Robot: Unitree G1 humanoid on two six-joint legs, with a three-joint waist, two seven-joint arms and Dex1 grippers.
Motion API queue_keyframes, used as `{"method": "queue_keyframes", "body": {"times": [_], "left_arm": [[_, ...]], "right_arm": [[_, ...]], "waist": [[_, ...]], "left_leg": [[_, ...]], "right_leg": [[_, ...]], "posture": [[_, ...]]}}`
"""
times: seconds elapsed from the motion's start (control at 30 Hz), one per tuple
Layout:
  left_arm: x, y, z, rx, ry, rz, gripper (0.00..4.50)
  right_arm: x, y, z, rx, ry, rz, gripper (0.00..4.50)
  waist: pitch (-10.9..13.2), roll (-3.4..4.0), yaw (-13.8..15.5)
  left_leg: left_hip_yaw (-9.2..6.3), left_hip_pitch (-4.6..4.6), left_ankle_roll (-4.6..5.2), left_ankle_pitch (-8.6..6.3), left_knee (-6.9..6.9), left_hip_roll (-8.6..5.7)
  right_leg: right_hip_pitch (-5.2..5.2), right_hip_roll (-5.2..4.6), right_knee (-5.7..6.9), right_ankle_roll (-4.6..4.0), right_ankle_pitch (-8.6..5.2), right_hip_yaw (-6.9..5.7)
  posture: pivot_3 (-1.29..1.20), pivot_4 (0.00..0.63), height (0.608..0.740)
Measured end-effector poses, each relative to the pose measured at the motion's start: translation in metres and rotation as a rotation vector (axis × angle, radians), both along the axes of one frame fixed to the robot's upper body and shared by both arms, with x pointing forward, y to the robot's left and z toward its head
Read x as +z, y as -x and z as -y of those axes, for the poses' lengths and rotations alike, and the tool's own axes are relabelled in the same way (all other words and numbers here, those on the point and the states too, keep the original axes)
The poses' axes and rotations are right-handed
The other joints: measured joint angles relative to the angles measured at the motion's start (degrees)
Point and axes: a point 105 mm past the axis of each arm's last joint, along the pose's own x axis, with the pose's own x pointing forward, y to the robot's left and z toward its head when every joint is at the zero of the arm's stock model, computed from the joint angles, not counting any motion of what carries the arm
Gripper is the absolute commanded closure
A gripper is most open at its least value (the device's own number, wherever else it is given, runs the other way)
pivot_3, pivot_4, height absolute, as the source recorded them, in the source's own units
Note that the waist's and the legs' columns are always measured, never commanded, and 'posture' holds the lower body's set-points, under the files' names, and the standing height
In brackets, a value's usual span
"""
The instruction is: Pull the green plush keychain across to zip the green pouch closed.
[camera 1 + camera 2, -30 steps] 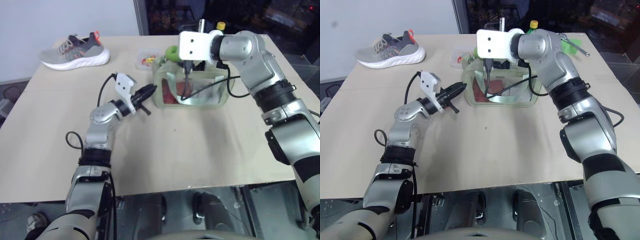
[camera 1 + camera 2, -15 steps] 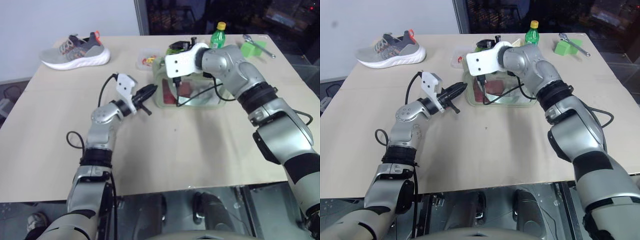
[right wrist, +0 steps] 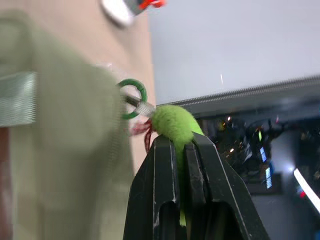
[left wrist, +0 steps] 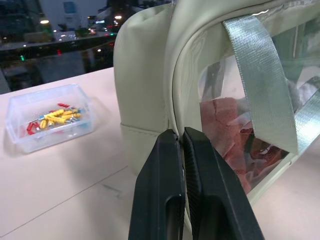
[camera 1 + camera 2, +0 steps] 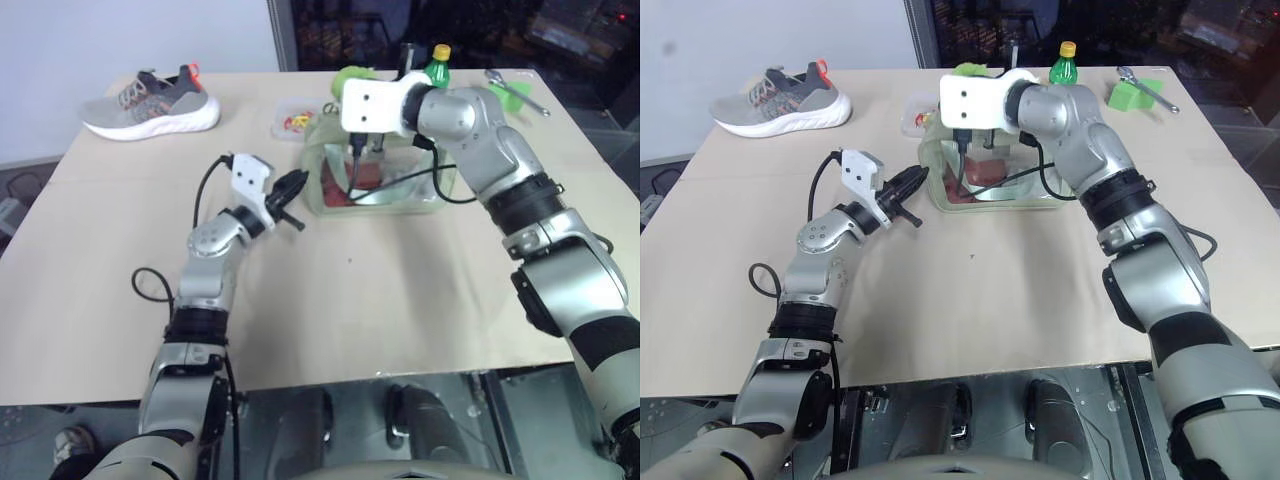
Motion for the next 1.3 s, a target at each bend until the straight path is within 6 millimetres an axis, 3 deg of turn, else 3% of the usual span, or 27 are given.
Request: {"method": "queue_keyframes", "body": {"times": [0.23,0.47,0.6,0.73,0.97,1.1,1.3], "left_arm": [[-0.002,0.006,0.002,0.006,0.0,0.006,4.5],[-0.006,0.006,-0.012,0.08,0.024,-0.018,4.5],[-0.007,0.007,-0.017,0.102,0.034,-0.024,4.5],[-0.007,0.007,-0.017,0.108,0.05,-0.031,4.5],[-0.005,0.009,-0.016,0.112,0.059,-0.025,4.5],[-0.007,0.009,-0.018,0.126,0.062,-0.034,4.5],[-0.008,0.01,-0.018,0.123,0.077,-0.05,4.5]], "right_arm": [[-0.007,-0.006,0.022,-0.086,-0.077,-0.052,4.47],[-0.001,-0.021,0.097,-0.308,-0.214,-0.041,4.47],[-0.01,-0.023,0.124,-0.392,-0.251,-0.049,4.47],[-0.04,-0.025,0.145,-0.476,-0.287,-0.106,4.47],[-0.14,-0.02,0.186,-0.657,-0.247,-0.284,4.47],[-0.161,-0.018,0.181,-0.652,-0.144,-0.271,4.47],[-0.185,-0.017,0.162,-0.559,0.107,-0.205,4.47]], "waist": [[0.0,0.0,-0.02],[-0.01,0.02,-0.14],[-0.02,0.03,-0.36],[-0.03,0.02,-0.38],[-0.04,0.03,-0.87],[-0.05,0.03,-1.39],[-0.21,-0.11,-1.48]], "left_leg": [[0.0,0.01,0.06,-0.03,0.0,0.0],[0.06,0.08,0.08,-0.05,-0.04,0.0],[0.15,0.21,0.09,-0.06,-0.12,0.04],[0.17,0.23,0.09,-0.06,-0.12,0.05],[0.28,0.34,0.1,-0.06,-0.16,0.05],[0.25,0.96,0.1,-0.06,-0.39,0.04],[0.19,1.03,0.1,-0.06,-0.39,0.05]], "right_leg": [[-0.01,0.0,0.04,0.0,0.0,0.0],[0.0,0.0,0.03,0.01,-0.01,0.05],[0.0,0.04,0.06,0.08,-0.05,0.14],[0.02,0.04,0.07,0.1,-0.06,0.15],[0.04,0.05,0.08,0.18,-0.11,0.28],[0.37,0.06,0.13,0.23,-0.15,0.54],[0.44,0.06,0.12,0.22,-0.15,0.56]], "posture": [[0.0,0.15,0.74],[0.0,0.15,0.74],[0.0,0.15,0.74],[0.0,0.15,0.74],[0.0,0.15,0.74],[0.0,0.15,0.74],[0.0,0.15,0.74]]}}
